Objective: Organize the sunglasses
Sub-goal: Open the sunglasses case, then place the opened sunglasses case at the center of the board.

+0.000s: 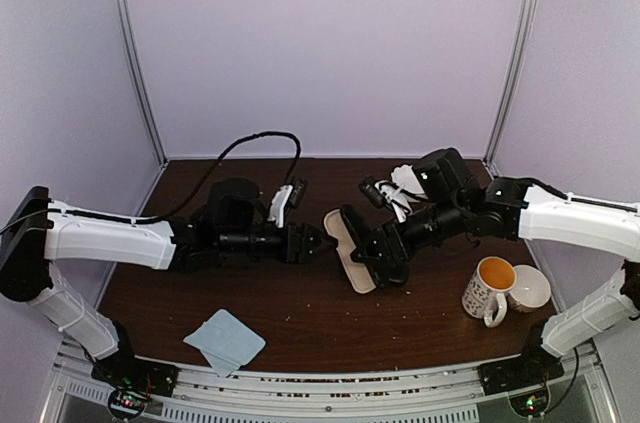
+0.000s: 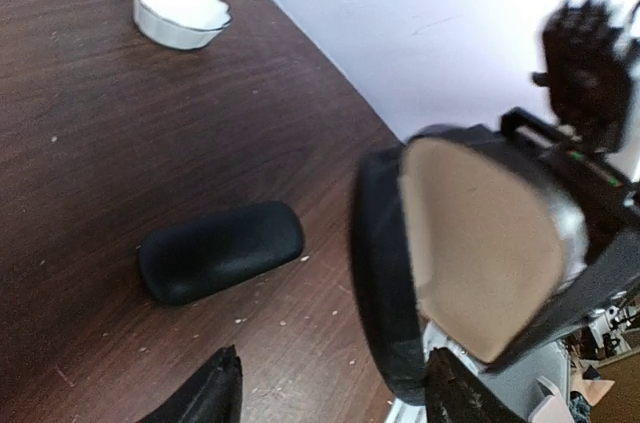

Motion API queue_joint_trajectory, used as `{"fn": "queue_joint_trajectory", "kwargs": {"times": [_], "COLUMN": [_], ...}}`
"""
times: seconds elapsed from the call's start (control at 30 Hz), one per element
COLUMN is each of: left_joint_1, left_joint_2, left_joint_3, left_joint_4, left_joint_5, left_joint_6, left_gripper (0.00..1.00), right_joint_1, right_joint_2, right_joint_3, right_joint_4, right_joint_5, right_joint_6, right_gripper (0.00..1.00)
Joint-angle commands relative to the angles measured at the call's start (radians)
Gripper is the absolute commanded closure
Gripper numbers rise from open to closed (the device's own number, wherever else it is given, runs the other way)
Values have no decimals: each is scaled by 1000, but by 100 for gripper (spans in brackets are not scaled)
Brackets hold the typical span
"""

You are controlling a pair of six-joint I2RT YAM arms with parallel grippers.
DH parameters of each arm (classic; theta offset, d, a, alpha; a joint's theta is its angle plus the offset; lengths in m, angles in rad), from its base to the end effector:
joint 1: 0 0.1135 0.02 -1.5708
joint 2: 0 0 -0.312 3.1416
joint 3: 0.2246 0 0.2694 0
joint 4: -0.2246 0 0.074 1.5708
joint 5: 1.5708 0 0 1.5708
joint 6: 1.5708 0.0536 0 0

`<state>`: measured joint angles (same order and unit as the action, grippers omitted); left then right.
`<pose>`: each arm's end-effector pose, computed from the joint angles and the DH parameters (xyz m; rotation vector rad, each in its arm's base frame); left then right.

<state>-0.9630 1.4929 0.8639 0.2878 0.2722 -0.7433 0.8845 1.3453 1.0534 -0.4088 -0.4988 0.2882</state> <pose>0.1948 -0.3052 0.2765 0.4437 2.1208 -1.3414 0.1776 0.2573 0.3214 -0.9909 2.2431 1.1429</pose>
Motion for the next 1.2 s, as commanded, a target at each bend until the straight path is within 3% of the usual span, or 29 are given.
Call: {"fn": "queue_joint_trajectory", "kwargs": {"times": [0.0, 0.33, 0.7, 1.17], "left_joint_1": [52, 53, 52, 52], "left_joint_2": [63, 50, -110, -324], "left_joint_3": [-49, -59, -77, -130], "left_joint_4": [-171, -184, -227, -499], "left_joint_5": [-151, -159, -108, -329], "left_joint_6": [32, 49, 170, 341], "left_gripper": [36, 36, 27, 21], "right_joint_1": [11, 4, -20, -28], "right_joint_2": [-102, -102, -9, 269], "right_joint_3": [22, 11, 14, 188], "right_joint_4": [98, 94, 39, -284], "right_joint_5": [-127, -107, -106, -227], "right_joint_6": [-11, -11, -10, -279], "right_gripper": [100, 100, 100, 98]}}
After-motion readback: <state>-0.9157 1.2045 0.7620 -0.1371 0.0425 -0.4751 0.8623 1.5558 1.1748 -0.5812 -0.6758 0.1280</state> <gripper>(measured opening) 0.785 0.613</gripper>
